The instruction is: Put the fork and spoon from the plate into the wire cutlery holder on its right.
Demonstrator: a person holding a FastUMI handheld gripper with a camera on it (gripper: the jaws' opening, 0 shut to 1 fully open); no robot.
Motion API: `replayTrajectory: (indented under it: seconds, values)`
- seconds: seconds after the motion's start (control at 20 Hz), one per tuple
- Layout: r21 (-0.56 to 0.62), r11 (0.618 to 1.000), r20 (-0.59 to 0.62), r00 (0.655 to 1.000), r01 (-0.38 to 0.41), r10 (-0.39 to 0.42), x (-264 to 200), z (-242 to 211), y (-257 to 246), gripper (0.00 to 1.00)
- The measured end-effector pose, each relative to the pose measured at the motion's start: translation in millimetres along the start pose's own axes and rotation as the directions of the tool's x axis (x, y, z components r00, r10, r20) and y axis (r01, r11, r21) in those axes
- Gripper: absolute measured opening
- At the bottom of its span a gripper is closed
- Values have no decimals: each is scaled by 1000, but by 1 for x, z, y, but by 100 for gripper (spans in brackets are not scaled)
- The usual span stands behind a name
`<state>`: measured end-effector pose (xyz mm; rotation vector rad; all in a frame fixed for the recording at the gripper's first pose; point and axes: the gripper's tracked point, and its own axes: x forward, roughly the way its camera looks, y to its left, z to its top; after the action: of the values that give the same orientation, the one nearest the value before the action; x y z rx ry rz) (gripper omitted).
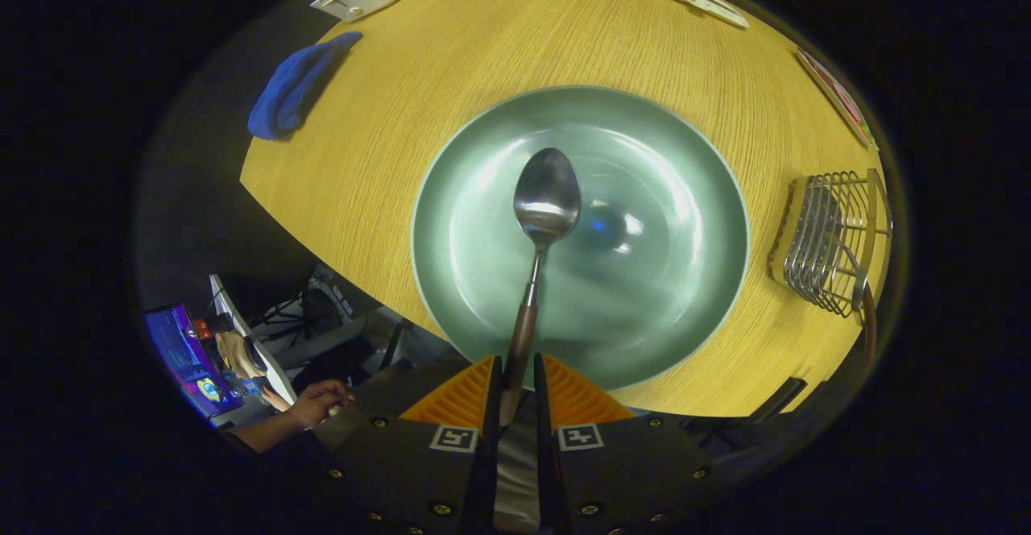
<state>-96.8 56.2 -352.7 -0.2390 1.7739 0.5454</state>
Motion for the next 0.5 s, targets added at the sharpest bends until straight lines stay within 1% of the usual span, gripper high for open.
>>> replayTrajectory:
  seconds: [0.05, 0.2, 0.3, 0.4, 0.5]
  values:
    - [-3, 1000, -2, 1000, 5, -5, 1, 1, -2, 22]
    - [-23, 998, -27, 998, 57, -57, 7, -1, -18, 21]
    - [-9, 998, -55, 997, 56, -56, 10, -4, -21, 21]
    - [-15, 999, -55, 997, 52, -53, 10, -4, -22, 22]
    - [-35, 997, -56, 996, 69, -71, 11, -5, -26, 22]
